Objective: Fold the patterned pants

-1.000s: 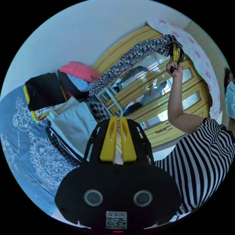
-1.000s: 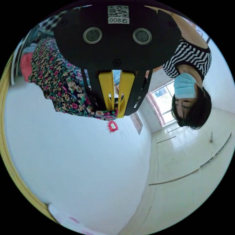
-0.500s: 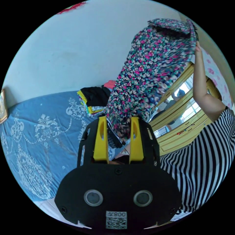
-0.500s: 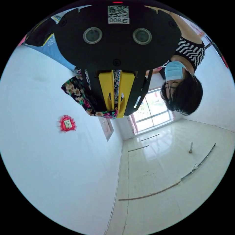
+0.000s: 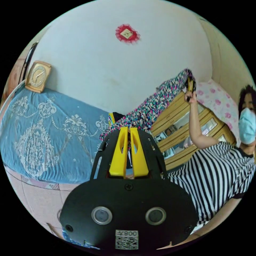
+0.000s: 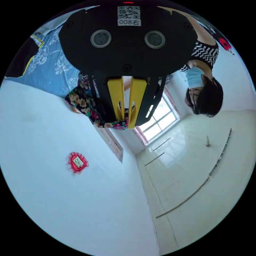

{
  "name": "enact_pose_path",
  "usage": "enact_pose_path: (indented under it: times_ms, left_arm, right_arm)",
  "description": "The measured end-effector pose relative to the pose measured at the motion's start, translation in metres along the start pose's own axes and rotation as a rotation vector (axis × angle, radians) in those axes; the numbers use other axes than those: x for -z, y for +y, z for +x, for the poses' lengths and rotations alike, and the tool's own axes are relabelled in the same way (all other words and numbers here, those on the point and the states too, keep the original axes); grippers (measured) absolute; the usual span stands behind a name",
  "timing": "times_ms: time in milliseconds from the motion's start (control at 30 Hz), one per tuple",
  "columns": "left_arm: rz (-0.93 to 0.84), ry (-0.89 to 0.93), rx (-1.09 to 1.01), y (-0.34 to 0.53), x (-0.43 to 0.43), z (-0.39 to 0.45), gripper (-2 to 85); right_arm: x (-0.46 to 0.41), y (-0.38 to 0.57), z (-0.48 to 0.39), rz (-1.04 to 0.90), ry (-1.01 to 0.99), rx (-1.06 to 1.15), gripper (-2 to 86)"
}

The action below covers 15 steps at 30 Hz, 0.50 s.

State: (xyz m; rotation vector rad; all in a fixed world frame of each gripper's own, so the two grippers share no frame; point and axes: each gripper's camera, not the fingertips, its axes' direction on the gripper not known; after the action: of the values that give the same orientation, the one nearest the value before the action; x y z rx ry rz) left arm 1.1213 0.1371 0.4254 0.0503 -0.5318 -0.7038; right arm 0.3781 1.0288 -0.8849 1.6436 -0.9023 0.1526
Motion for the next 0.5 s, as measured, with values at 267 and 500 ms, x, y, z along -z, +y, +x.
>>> enact_pose_path:
  times_ms: [267,500]
  left_arm:
    - [0.264,0.000,0.140,-0.002,0.150,-0.002,1.2]
    - [0.297,-0.216,0.058,-0.022,0.265,0.029,1.2]
  right_arm:
    - [0.011,0.078,0.123,0.040,-0.008,-0.239,0.0]
    - [-0.017,0.137,0.199,-0.033,-0.025,-0.375,0.0]
